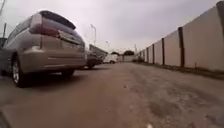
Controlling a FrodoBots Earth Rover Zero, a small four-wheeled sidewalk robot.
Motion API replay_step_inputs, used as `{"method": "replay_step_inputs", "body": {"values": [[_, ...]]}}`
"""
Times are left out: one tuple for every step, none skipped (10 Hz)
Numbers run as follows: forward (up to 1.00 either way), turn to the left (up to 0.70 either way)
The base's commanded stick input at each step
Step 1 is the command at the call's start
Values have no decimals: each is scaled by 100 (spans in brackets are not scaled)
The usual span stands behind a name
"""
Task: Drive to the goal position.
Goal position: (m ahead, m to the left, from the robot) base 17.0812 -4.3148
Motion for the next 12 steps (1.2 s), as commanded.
{"method": "replay_step_inputs", "body": {"values": [[85, -27], [85, -33], [85, -30], [85, -9], [85, 1], [85, 1], [85, 1], [85, 1], [85, 1], [85, 1], [85, 1], [85, 1]]}}
